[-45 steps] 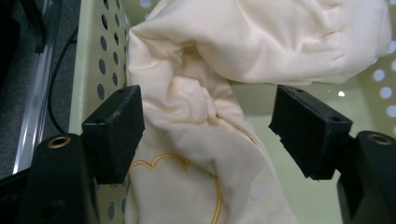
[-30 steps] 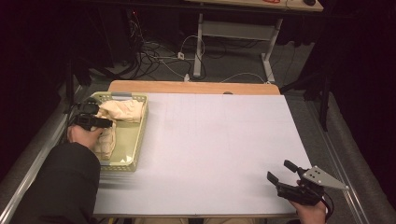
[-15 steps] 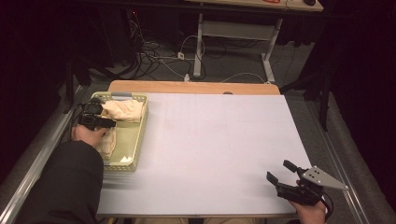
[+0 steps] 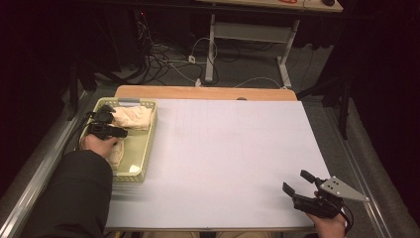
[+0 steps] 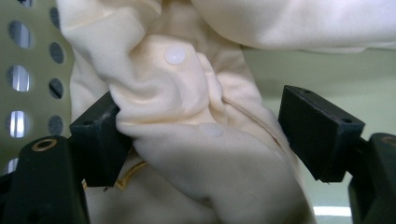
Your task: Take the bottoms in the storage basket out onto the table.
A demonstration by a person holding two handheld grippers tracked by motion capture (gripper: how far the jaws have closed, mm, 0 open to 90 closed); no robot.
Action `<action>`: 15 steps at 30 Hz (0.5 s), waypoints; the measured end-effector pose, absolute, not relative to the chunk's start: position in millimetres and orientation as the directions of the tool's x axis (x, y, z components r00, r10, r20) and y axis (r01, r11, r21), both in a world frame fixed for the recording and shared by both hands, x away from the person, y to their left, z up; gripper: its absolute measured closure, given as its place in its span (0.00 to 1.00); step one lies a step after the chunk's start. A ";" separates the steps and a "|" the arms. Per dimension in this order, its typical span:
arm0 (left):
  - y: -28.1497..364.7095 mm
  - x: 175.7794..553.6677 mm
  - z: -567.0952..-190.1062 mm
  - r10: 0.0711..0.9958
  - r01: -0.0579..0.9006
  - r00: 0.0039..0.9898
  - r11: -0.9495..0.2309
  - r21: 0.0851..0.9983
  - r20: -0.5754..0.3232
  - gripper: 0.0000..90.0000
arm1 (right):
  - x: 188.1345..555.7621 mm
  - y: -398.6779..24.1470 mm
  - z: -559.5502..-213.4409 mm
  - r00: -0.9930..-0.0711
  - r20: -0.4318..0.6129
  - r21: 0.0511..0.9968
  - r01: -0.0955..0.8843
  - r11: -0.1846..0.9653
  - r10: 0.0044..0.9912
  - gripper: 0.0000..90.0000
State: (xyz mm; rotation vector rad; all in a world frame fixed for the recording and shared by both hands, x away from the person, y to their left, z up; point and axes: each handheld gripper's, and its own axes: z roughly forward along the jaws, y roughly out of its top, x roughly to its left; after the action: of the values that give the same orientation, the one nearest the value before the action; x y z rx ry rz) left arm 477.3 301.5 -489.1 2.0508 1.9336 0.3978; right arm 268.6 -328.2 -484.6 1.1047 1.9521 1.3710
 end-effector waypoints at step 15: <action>302.8 477.5 -490.9 0.998 0.933 0.057 -0.045 0.358 -0.023 0.33 | 267.8 -328.2 -484.4 -0.541 0.040 0.932 0.323 0.164 0.840 0.21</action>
State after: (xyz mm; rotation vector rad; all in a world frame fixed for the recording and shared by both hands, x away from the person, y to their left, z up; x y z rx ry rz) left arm 477.5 302.8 -490.9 2.0611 1.9544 0.3378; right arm 267.8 -328.2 -484.4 1.0981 1.9501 1.3693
